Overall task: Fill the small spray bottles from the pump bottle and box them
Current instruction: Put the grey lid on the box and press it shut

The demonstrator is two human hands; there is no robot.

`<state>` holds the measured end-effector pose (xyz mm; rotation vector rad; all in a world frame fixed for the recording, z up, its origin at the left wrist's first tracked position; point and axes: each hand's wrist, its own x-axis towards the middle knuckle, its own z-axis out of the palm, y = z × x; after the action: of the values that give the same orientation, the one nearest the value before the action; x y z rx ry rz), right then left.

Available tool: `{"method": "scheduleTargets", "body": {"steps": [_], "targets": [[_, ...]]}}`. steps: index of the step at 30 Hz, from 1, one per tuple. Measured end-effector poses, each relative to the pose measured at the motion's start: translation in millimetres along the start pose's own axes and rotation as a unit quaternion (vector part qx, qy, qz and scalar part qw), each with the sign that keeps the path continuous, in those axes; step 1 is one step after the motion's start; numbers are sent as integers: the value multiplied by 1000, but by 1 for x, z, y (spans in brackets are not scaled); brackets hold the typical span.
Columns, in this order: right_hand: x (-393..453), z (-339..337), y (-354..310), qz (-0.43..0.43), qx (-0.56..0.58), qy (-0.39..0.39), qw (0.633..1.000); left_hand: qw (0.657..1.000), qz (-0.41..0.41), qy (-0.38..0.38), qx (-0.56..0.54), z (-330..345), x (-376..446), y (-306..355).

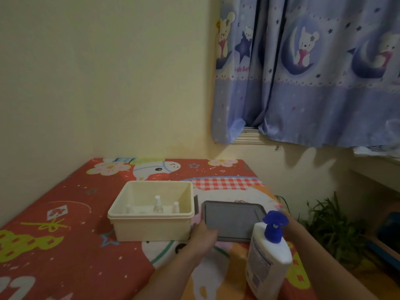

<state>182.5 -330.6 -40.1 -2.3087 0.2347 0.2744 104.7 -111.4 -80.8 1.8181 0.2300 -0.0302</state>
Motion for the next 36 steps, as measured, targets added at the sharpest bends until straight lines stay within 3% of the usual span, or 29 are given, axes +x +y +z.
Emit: {"method": "scheduleTargets", "body": {"steps": [7,12,18,27,31,36], "targets": [[24,12,5,32,-63,24,997,999,-21,-9,-26,3,9,3],[40,12,15,58,-50,41,996,999,-41,12,-18,7,14,8],[25,-8,-8,17,69,161,984,1000,-13,15,-12,1,10,26],[-7,-50,-67,-142,284,133,939,985,105,-16,-137,-35,-2,74],[-22,-51,-86,-233,343,106,904,947,35,-35,-319,-66,-7,86],[-33,-46,-103,-308,370,44,876,844,-81,-97,-521,-122,5,82]]}}
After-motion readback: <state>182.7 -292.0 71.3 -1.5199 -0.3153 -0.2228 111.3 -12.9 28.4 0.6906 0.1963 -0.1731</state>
